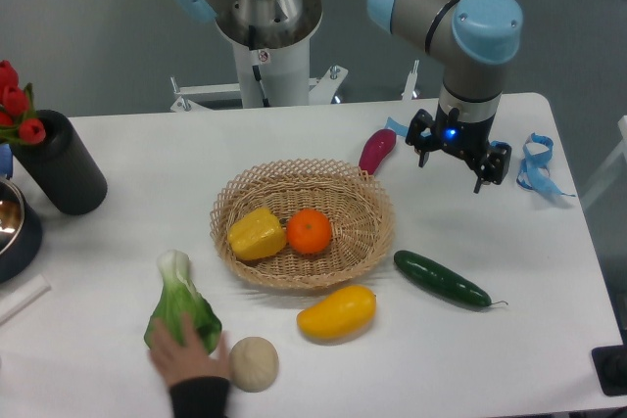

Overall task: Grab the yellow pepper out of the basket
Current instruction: 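Move the gripper over the basket and lower it onto the yellow pepper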

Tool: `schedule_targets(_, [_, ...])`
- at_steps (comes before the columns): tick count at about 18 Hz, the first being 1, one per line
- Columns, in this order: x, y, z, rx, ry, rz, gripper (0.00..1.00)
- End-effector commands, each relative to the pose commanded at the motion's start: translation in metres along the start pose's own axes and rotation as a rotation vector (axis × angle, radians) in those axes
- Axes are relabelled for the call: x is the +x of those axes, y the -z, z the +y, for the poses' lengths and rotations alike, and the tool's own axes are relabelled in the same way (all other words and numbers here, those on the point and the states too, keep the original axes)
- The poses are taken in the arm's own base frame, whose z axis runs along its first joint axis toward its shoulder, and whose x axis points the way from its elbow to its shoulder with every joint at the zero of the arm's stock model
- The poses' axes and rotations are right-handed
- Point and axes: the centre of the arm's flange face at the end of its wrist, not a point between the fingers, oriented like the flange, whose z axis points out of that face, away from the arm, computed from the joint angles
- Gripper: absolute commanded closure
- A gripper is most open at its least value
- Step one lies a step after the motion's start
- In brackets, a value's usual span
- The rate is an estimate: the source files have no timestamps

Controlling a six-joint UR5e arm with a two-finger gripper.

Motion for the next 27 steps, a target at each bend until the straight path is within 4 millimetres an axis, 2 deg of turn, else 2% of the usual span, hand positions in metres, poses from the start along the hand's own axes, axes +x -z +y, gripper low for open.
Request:
schedule_targets(6, [0.008, 0.005, -0.011, 0.002, 0.047, -0.003, 0.0])
schedule_targets(9, [0.025, 0.002, -0.023, 0.004, 0.146, 0.008, 0.0])
schedule_targets(11, [0.04, 0.008, -0.029, 0.019, 0.132, 0.003, 0.0])
schedule_targets(12, [0.046, 0.004, -0.031, 0.033, 0.119, 0.015, 0.0])
schedule_targets(14, [0.062, 0.001, -0.044, 0.092, 0.101, 0.047, 0.0])
schedule_targets(16, [0.07, 0.006, -0.052, 0.119, 0.087, 0.013, 0.0])
schedule_targets(18, [0.085, 0.007, -0.079, 0.151, 0.026, -0.022, 0.0])
schedule_targets(20, [0.097, 0.007, -0.098, 0.166, -0.009, -0.03, 0.0])
schedule_targets(24, [0.119, -0.015, -0.134, 0.157, -0.101, 0.014, 0.0])
schedule_targets(27, [0.136, -0.023, -0.152, 0.153, -0.145, 0.037, 0.0])
